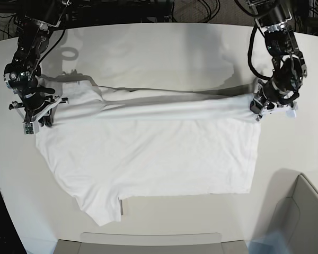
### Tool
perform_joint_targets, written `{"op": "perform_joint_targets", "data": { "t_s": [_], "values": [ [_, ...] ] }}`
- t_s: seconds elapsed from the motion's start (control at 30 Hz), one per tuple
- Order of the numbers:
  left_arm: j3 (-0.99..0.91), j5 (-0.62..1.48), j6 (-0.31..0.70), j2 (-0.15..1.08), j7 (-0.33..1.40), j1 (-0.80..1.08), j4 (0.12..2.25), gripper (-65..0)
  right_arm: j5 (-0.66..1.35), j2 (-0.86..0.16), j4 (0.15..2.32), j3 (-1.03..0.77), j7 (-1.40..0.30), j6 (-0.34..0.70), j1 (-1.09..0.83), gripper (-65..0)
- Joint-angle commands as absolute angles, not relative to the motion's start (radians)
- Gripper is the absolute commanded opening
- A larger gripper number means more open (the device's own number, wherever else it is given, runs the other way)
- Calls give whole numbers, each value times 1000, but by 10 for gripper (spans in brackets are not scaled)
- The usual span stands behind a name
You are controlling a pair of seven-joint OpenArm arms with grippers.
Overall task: Fold the T-shirt properly
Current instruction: 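Lift the grasped collar edge with both grippers and pull it toward the hem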
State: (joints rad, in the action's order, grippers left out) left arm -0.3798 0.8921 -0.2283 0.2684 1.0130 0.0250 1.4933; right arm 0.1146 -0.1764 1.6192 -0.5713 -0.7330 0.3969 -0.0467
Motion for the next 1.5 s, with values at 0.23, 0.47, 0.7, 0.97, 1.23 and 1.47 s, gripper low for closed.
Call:
{"op": "perform_joint_targets", "data": {
  "t_s": [0.23,0.47,0.7,0.97,1.23,1.47],
  "values": [
    [-377,837,-228,274,983,-48,1506,-650,91,-203,1572,-578,-700,383,42,-650],
    [-371,837,-226,274,983,-114,1435,-650,91,-203,1489,-524,-699,383,101,-650],
    [-369,837,-220,277,937,-154,1359,-650,90,-203,1394,-516,-665,383,168,-650],
    [-369,831,-220,278,920,-196,1317,-650,-4,-203,1259,-489,-535,383,228,-650],
    [-369,769,-219,274,905,-252,1290,-650,-2,-202,1164,-496,-446,380,263,-650],
    [-346,769,-219,275,905,-291,1290,-607,-2,-197,1122,-496,-397,378,274,-650]
  ]
}}
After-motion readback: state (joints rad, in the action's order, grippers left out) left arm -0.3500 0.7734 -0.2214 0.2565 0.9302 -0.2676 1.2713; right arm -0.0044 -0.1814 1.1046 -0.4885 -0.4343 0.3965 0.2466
